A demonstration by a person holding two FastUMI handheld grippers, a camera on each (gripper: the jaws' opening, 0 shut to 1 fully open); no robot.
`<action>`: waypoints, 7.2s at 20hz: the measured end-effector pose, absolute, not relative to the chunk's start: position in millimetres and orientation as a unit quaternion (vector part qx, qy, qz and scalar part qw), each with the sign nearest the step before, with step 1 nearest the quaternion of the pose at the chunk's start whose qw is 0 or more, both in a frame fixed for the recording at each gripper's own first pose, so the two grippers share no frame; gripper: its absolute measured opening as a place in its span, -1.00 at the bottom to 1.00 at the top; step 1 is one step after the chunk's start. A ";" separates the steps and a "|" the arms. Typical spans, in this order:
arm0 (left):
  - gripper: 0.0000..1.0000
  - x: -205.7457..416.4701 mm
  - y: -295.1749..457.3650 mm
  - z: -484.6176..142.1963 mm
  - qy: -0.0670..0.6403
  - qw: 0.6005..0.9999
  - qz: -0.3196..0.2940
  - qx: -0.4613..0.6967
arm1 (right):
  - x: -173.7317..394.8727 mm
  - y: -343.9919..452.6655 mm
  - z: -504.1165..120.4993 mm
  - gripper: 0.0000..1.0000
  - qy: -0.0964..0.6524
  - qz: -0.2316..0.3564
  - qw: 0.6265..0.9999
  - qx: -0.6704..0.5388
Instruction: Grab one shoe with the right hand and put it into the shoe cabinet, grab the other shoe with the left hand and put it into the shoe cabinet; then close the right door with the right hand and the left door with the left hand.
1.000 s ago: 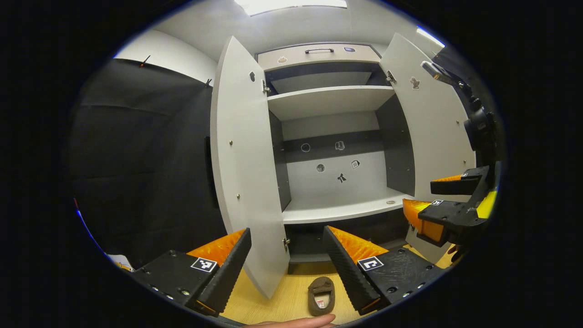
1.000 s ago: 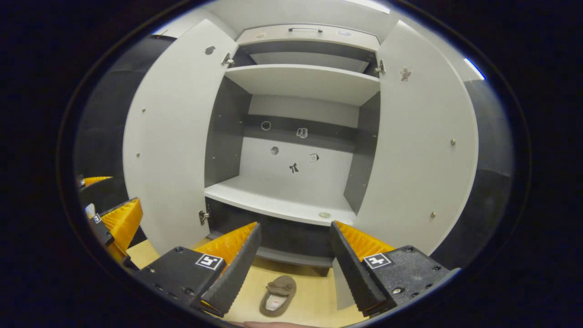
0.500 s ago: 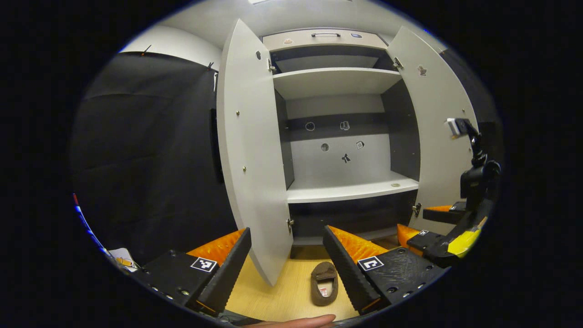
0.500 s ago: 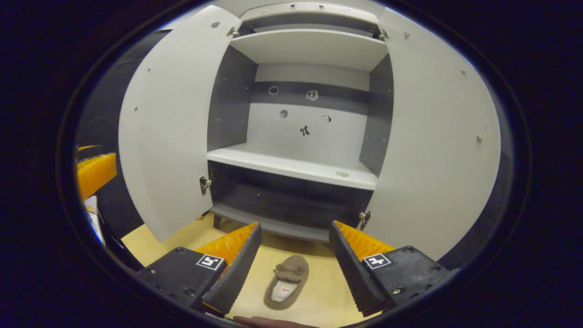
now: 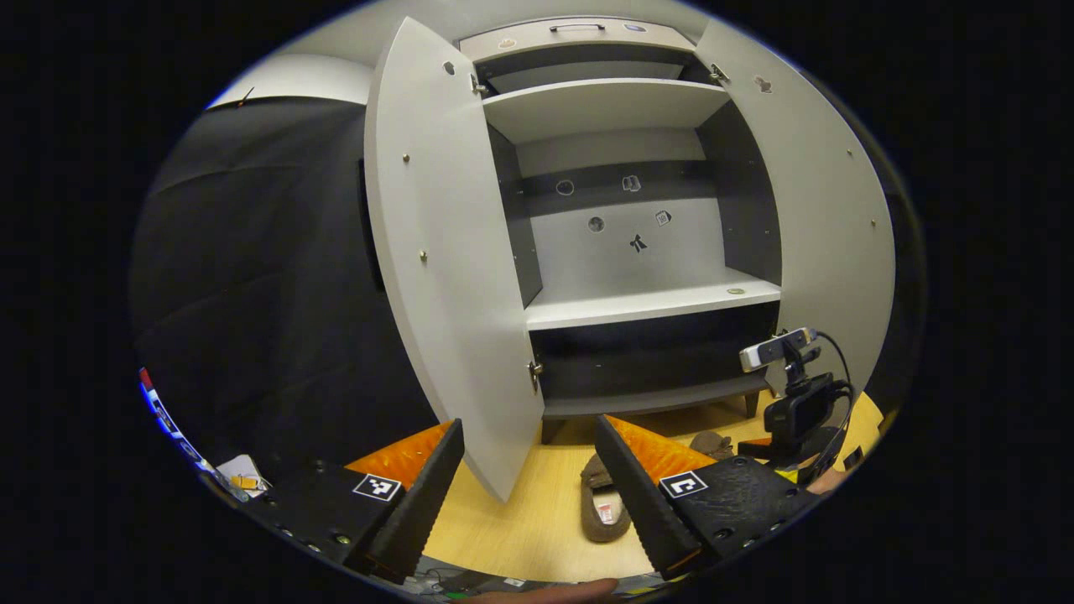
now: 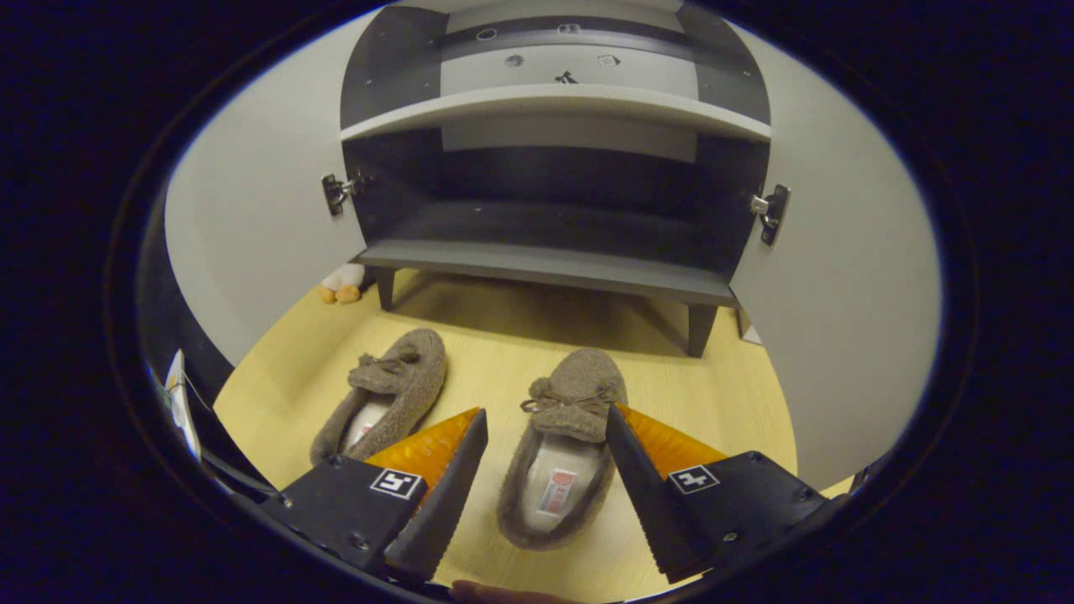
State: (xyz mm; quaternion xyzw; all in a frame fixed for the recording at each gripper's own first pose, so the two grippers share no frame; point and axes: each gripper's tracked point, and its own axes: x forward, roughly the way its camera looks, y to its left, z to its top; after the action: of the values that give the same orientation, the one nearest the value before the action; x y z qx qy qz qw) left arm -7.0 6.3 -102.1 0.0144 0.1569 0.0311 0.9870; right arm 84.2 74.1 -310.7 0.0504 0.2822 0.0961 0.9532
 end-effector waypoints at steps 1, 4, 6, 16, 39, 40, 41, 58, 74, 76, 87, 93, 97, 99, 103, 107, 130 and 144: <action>0.92 -6.5 4.4 -104.6 0.161 0.987 0.028 0.013 | 83.7 81.4 -311.4 0.82 0.284 0.105 0.952 0.050; 0.92 -4.6 5.0 -110.4 0.163 0.986 0.023 0.021 | 85.4 93.8 -333.2 0.82 0.315 0.114 0.940 0.059; 0.92 -5.0 6.7 -112.7 0.163 0.986 0.021 0.024 | 97.1 91.7 -344.6 0.82 0.321 0.099 0.940 0.052; 0.92 -12.2 19.8 -140.0 0.188 0.982 0.029 0.010 | 115.9 89.1 -386.0 0.37 0.349 0.048 0.936 -0.010; 0.92 -3.6 -16.0 -122.9 0.150 0.988 -0.021 0.032 | 80.4 -14.4 -199.9 -0.92 0.149 -0.036 0.982 -0.114; 0.92 -1.9 -20.6 -117.6 0.143 0.989 -0.028 0.031 | 78.7 -16.2 -176.7 -0.92 0.131 -0.040 0.985 -0.107; 0.92 -1.0 -24.8 -111.9 0.136 0.990 -0.033 0.032 | 79.1 -17.7 -152.1 -0.92 0.114 -0.043 0.988 -0.100; 0.92 -26.4 11.6 -120.8 0.150 0.988 -0.026 0.028 | 294.6 -17.1 -10.0 -0.92 0.155 -0.055 0.985 -0.050; 1.00 -21.9 3.0 -122.9 0.157 0.987 -0.025 0.018 | 316.2 -26.3 4.5 0.22 0.180 -0.013 0.979 -0.090; 0.92 -21.2 -5.3 -126.9 0.163 0.986 -0.034 0.007 | 299.0 -30.1 17.1 0.27 0.155 -0.018 0.984 -0.091; 0.92 -7.5 -45.4 -205.4 0.232 0.969 -0.076 -0.038 | 107.7 1.9 83.6 0.69 -0.001 0.106 0.994 0.037; 0.92 18.2 -41.8 -258.4 0.268 0.961 -0.033 -0.066 | 31.9 -22.0 57.6 0.72 0.013 0.083 0.996 0.041; 0.93 29.0 -31.2 -276.3 0.280 0.957 -0.008 -0.070 | 4.3 -30.1 -4.6 0.79 0.059 0.055 0.997 0.013; 0.93 38.6 -34.9 -288.2 0.289 0.955 -0.009 -0.065 | -5.8 -14.8 -39.3 0.80 0.111 0.077 0.990 0.030; 0.91 48.3 -53.4 -327.7 0.346 0.934 -0.027 -0.082 | -18.5 -3.6 -55.8 0.80 0.148 0.093 0.983 0.062; 0.90 53.1 -56.1 -353.7 0.356 0.932 -0.014 -0.074 | -25.4 -0.6 -47.4 0.82 0.144 0.101 0.984 0.026; -0.99 83.6 -67.9 -409.0 0.387 0.919 -0.002 -0.068 | -21.2 18.9 -87.3 0.84 0.160 0.087 0.982 -0.055; -0.99 90.8 -51.6 -256.4 0.312 0.941 -0.005 -0.131 | -44.3 -18.8 -94.0 0.84 0.151 0.075 0.986 0.003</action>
State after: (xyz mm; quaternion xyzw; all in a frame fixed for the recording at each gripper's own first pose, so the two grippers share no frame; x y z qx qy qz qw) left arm 90.8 -51.6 -256.4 -0.1313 0.3123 -0.0047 0.9408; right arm -44.3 -18.8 -94.0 0.0029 0.1511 0.0755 0.9856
